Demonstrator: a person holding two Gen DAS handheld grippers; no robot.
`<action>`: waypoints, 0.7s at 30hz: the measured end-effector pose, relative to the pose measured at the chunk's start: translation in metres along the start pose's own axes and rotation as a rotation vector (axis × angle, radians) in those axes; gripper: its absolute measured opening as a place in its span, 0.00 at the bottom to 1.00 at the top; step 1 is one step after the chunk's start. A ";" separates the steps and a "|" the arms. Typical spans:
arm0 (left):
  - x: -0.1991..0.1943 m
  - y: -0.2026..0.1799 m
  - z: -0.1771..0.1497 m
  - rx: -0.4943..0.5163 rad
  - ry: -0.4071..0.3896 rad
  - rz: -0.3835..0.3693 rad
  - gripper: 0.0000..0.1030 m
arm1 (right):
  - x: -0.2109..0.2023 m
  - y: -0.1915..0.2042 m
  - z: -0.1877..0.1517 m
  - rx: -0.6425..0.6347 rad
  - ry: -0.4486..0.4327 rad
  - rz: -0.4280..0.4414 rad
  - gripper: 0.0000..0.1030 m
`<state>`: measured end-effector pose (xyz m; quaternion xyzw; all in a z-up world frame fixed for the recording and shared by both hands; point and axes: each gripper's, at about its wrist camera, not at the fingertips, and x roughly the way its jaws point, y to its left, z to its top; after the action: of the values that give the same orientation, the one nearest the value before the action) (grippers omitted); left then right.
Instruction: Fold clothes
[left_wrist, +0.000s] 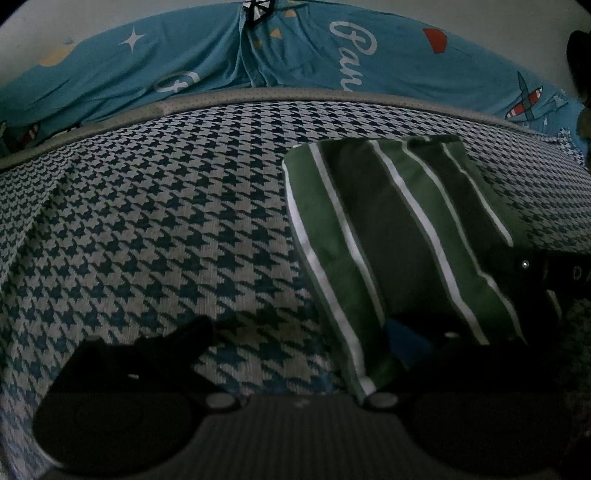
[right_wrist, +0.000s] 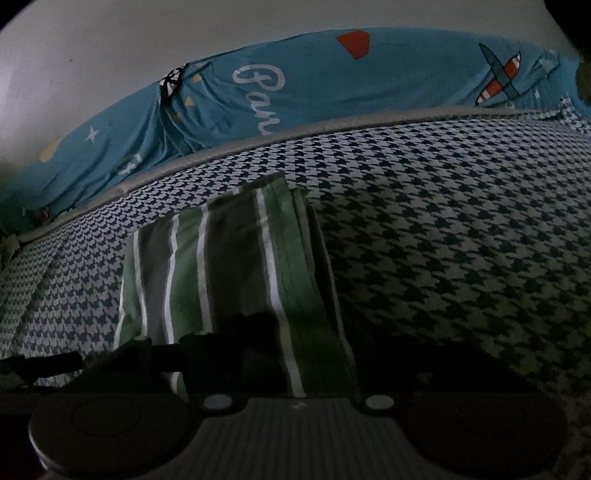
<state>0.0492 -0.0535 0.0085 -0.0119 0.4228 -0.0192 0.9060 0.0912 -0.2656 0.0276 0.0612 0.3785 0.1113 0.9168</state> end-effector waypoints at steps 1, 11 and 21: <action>0.000 0.000 0.000 -0.001 0.000 0.001 1.00 | -0.001 0.001 0.000 -0.003 -0.003 0.000 0.62; -0.008 -0.001 -0.002 -0.033 0.016 0.023 1.00 | -0.021 0.006 -0.001 -0.002 -0.056 0.018 0.63; -0.024 0.000 -0.011 -0.050 0.003 0.038 1.00 | -0.036 0.008 -0.014 0.026 -0.066 0.004 0.66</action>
<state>0.0252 -0.0525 0.0201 -0.0266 0.4247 0.0085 0.9049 0.0550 -0.2670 0.0437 0.0775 0.3494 0.1060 0.9277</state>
